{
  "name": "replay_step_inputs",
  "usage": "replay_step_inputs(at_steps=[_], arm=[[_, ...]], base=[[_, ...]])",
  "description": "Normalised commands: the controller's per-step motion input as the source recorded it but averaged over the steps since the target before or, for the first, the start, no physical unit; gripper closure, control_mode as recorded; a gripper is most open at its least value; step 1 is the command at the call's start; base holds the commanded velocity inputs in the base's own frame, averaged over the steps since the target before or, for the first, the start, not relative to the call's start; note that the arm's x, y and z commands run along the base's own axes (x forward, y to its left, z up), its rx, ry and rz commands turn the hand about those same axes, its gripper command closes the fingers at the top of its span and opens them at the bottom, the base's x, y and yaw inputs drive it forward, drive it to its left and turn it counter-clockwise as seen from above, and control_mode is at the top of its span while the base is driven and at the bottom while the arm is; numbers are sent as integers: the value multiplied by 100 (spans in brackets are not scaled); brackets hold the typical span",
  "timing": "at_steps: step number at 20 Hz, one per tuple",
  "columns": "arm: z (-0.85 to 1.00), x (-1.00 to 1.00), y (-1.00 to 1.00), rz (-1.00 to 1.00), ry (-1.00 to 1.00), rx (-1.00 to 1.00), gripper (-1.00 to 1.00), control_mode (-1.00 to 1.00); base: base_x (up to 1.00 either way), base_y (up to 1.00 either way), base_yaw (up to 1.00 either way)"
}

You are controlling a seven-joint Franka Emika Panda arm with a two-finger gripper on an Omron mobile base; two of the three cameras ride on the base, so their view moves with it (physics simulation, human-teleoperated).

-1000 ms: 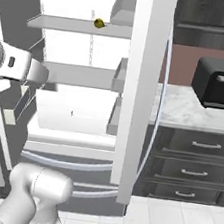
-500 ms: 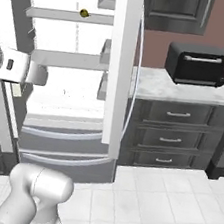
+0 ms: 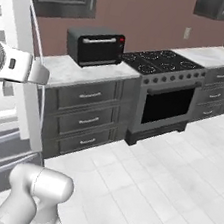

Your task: Retrieve the bottle and the shaker from the cabinet and place them next to the mixing bowl on the counter. Then add garlic from the fridge to the mixing bowl.

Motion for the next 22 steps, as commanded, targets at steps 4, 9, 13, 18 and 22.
replay_step_inputs(at_steps=[4, 9, 13, 18, 22], arm=[[0, 0, 0, 0, 0, 0, 100, 100], [0, 0, 0, 0, 0, 0, 100, 100], [0, 0, 0, 0, 0, 0, 100, 100], [0, 0, 0, 0, 0, 0, 100, 100], [0, 0, 0, 0, 0, 0, 100, 100]], base=[[43, -78, -61], [100, -99, -9], [100, -99, 0], [100, -97, 1], [100, -100, 4]])
